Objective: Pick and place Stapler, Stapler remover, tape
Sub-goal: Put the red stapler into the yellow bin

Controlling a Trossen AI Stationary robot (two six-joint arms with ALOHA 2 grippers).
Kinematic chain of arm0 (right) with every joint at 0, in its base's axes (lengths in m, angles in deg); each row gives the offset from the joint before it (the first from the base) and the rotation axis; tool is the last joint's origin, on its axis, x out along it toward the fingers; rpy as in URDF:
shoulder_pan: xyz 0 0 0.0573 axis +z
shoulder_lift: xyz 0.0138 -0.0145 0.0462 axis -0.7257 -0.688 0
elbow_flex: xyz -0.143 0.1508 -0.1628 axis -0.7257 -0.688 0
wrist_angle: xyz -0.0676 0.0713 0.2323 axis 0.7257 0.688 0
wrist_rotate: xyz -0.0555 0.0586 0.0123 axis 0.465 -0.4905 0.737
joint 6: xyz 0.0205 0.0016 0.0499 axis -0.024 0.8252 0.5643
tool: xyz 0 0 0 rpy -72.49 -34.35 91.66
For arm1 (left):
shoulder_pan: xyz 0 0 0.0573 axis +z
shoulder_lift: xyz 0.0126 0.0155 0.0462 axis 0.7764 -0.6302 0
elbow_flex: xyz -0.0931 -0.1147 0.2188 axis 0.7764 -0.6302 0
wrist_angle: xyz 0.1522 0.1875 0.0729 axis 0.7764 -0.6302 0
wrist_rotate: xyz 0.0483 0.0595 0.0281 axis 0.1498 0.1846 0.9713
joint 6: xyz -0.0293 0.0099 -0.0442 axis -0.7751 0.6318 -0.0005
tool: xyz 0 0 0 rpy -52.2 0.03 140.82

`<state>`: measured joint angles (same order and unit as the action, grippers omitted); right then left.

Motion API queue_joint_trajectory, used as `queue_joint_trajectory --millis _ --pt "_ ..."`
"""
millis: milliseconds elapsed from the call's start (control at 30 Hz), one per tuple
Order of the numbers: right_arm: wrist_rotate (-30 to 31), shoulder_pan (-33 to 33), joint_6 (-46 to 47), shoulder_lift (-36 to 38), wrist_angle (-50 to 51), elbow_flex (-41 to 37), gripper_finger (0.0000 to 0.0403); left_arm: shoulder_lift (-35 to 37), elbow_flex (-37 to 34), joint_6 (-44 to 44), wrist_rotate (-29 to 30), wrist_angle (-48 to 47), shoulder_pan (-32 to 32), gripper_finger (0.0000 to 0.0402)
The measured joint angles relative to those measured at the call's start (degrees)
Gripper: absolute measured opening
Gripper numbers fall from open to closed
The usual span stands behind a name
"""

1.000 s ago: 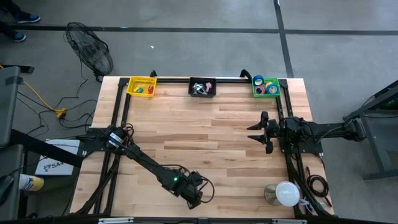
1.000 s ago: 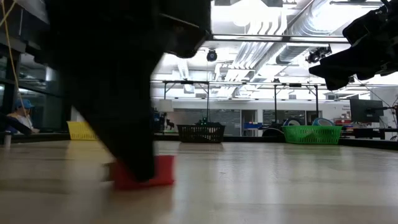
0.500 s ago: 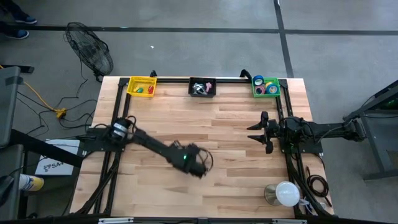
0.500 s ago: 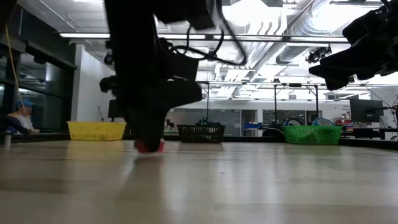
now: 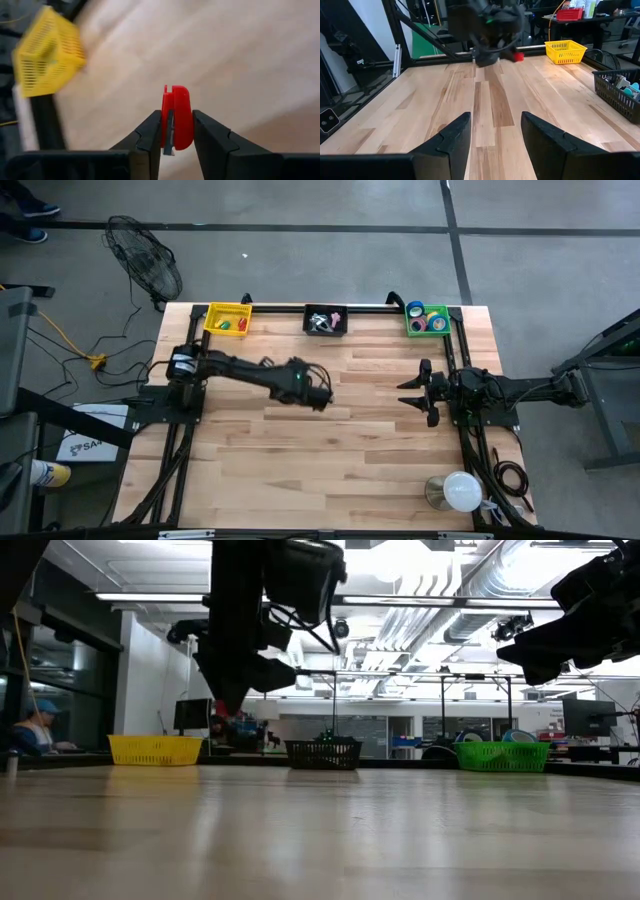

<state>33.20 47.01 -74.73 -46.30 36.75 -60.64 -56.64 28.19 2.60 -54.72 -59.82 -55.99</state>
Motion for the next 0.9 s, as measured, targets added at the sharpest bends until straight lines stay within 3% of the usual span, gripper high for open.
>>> queue_joint_trajectory --millis 633,900 --pt "0.0 0.0 0.0 0.0 0.0 0.0 0.0165 0.7 -0.1 2.9 17.7 -10.5 21.6 0.0092" --pt "0.0 0.0 0.0 0.0 0.0 0.0 0.0165 0.7 -4.7 4.1 17.9 -9.6 33.2 0.0092"
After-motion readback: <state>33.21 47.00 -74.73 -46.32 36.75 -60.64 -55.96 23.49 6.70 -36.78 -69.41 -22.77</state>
